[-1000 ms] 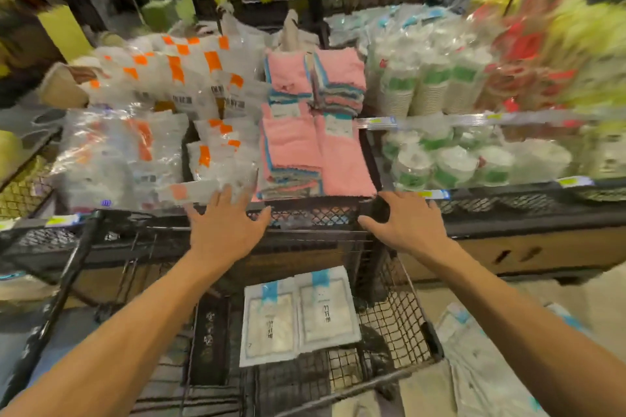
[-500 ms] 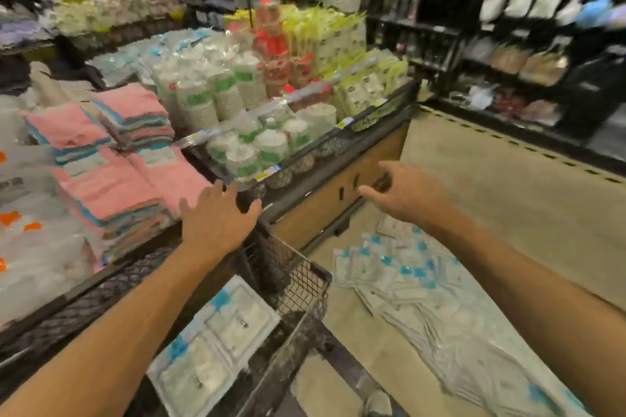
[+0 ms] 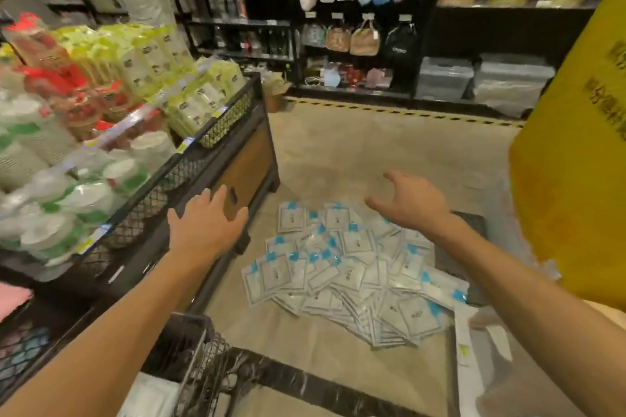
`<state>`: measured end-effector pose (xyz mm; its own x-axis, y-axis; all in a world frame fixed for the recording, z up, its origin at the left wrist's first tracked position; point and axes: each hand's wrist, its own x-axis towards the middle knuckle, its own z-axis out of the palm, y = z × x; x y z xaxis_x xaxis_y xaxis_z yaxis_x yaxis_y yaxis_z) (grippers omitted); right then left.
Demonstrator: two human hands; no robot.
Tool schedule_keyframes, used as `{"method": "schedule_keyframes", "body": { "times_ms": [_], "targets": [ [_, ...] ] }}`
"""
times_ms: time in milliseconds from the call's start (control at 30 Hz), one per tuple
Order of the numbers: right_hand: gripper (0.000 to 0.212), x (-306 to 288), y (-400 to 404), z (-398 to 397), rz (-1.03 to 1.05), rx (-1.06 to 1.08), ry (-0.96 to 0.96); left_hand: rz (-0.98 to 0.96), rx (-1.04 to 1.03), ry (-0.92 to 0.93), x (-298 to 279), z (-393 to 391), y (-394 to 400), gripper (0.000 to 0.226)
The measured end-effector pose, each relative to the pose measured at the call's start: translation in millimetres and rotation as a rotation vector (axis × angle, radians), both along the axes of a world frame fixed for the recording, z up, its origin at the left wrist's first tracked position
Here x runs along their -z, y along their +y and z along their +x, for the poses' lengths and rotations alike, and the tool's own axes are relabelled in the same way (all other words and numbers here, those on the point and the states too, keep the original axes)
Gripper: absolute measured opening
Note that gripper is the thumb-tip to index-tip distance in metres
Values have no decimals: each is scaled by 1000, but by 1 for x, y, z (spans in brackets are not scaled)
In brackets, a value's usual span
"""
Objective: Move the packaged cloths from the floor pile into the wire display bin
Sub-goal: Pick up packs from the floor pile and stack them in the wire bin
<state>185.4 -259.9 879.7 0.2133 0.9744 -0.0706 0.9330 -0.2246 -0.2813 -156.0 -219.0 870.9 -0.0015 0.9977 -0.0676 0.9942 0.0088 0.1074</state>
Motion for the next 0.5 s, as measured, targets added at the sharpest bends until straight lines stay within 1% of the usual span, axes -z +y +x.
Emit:
{"method": "schedule_keyframes", "body": {
  "times_ms": [133,267,400,500],
  "targets": [
    [85,14,7,71,-34,77,-22,-6,44,17,17,70,29,75],
    [85,38,8,129,-92,173,21,-71,110,45,39,133,55,74],
    [85,71,5,171,-175,291,79,-128,228,58,73,183,82,73],
    [84,102,3,196,-246,376,111,-183,355,105,106,217,110,73]
  ]
}}
